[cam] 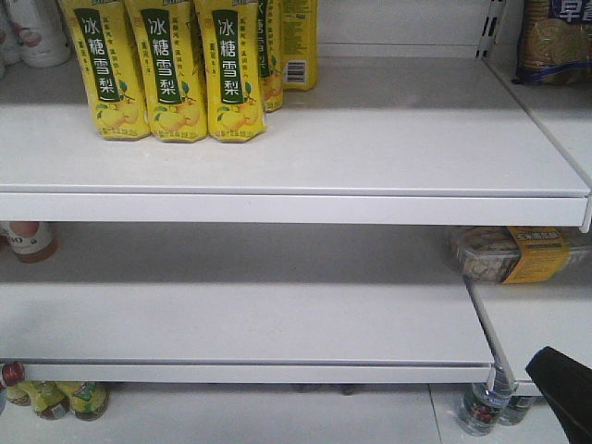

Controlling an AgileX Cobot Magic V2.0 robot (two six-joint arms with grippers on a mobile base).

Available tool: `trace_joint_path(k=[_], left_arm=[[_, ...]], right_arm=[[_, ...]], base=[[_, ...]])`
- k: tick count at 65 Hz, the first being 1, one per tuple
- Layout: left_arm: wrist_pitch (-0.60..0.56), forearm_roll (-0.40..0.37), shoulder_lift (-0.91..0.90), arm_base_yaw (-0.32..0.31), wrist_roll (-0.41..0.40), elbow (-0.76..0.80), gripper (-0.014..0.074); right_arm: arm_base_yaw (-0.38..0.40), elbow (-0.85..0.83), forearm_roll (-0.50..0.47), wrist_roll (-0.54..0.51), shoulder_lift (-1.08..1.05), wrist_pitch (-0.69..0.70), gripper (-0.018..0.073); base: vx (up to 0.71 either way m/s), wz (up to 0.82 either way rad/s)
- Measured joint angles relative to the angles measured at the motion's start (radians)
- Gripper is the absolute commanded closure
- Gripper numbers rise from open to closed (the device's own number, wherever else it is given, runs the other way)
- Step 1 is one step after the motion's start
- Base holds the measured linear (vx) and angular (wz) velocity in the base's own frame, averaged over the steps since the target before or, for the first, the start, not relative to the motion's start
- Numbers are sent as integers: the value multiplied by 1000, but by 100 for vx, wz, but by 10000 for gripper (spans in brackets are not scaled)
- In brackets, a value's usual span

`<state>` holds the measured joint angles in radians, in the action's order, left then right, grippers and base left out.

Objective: Place coke in basket with both arms

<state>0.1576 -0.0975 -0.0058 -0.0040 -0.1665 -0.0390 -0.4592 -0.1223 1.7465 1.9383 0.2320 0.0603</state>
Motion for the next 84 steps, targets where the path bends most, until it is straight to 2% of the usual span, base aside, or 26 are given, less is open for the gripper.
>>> trace_joint_path(k=[20, 25, 30, 47, 54, 66, 73, 79, 84], left_arm=[[0, 0, 0, 0, 0, 0, 603], [0, 0, 0, 0, 0, 0, 603], [0, 0, 0, 0, 0, 0, 603], [0, 0, 0, 0, 0, 0, 603], [0, 0, 0, 0, 0, 0, 603], [0, 0, 0, 0, 0, 0, 603], [0, 0, 0, 0, 0, 0, 603], [0, 0, 0, 0, 0, 0, 603], [0, 0, 0, 0, 0, 0, 603]], right_arm=[[0, 6, 0, 0, 0, 0, 564], [0, 7, -35, 0, 0, 0, 564], [0, 7, -127, 0, 0, -1, 564], [0, 7, -688, 0, 0, -79, 564], [0, 7, -771, 0, 0, -167, 564], [0, 7, -820, -11, 0, -270, 564], [0, 7, -964, -143, 0, -392, 564], [23, 7, -1150, -329, 0, -546, 564], [76, 7, -1273, -497, -1, -626, 564]], base=[[0, 0], [0, 0], [0, 0], [0, 0], [0, 0], [0, 0], [0, 0], [0, 0], [0, 0]])
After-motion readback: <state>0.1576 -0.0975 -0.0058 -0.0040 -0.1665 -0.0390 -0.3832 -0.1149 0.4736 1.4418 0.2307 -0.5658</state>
